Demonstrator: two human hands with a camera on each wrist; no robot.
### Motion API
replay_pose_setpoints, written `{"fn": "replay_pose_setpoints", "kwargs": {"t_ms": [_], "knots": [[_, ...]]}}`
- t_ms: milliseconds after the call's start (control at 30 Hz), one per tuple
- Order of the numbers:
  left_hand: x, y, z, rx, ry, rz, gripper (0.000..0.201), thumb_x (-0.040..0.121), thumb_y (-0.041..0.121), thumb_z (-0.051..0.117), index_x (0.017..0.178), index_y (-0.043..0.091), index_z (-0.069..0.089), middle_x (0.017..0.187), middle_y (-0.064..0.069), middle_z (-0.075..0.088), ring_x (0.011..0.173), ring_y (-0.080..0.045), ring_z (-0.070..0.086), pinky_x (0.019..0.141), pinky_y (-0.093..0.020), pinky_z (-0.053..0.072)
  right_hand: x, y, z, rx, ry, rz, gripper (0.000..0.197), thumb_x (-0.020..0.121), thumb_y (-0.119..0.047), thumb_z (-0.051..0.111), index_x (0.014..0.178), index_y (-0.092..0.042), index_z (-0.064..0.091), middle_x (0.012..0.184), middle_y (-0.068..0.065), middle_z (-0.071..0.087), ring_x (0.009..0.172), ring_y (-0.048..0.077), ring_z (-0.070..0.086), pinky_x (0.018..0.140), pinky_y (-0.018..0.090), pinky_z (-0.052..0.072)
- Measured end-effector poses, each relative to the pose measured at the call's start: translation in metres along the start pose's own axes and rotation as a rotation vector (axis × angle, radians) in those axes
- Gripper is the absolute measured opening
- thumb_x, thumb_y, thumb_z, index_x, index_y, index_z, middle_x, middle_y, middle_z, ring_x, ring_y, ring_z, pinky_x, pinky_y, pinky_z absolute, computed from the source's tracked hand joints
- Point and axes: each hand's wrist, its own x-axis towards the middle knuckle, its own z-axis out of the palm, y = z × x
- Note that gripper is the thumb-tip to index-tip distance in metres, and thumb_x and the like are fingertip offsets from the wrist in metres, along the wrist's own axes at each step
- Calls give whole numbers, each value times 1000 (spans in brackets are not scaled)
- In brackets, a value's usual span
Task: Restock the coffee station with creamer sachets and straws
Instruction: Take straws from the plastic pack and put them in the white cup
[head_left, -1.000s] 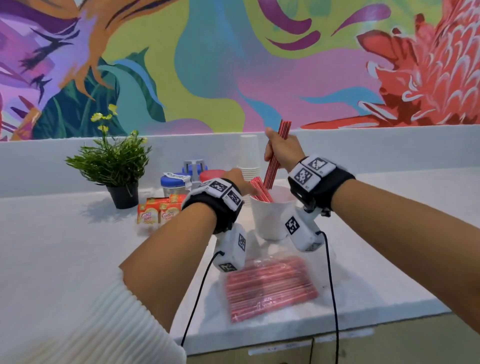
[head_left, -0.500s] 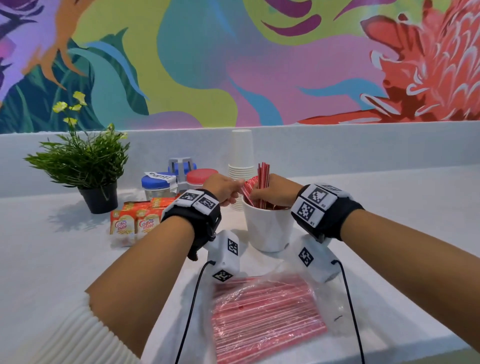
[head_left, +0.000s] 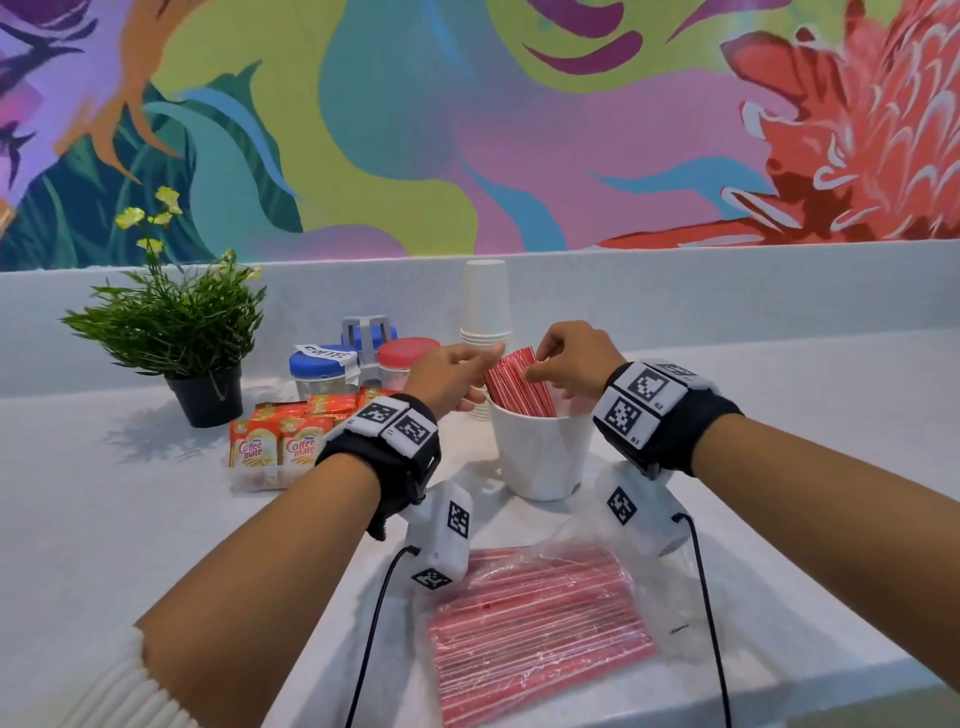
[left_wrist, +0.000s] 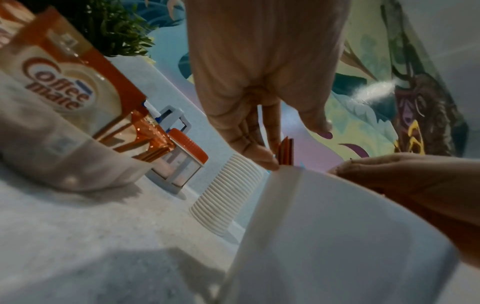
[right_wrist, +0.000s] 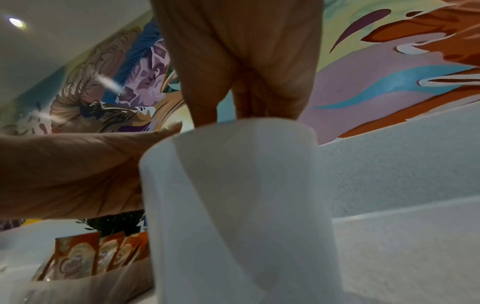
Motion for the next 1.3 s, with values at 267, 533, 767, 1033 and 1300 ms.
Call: {"fn": "replay_pose_setpoints", "kwargs": {"t_ms": [267,533,767,1033,1300], "knots": [[2,-4,6,235,71,123,44,86,10,64,127,1,55,113,-20,67,71,-12,61,62,-5,49,-4,7,11,-338,-177,-2,40,88,-18,58,125,-6,49,124,16,59,113,29,56,94,35,45],[4,-3,15,513,50,147,29,95,18,49,115,6,66,109,-17,69,108,-33,58,97,-43,46,-3,9,9,-388,-227,-146,64,92,-10,47,148,-20,17,135,20,40,123,33,45,103,37,36],[-9,12,24,541,-92,64,32,97,15,39,122,2,53,122,-18,57,114,-32,54,97,-35,42,-4,9,7,-394,-233,-146,65,91,-8,47,148,-20,18,136,20,41,125,33,44,104,35,34],[-28,32,9,395,-13,-15,44,97,13,37,141,7,33,140,-8,44,121,-25,48,90,-19,32,-10,7,-15,10,-39,-43,45,90,-5,47,135,-12,42,130,14,52,107,27,57,90,33,48],[-65,58,-2,326,21,-28,43,94,10,36,136,10,34,132,-14,49,112,-26,48,91,-32,37,-36,-3,-51,286,93,11,27,87,1,45,110,-4,58,96,12,60,61,14,58,58,23,48]]}}
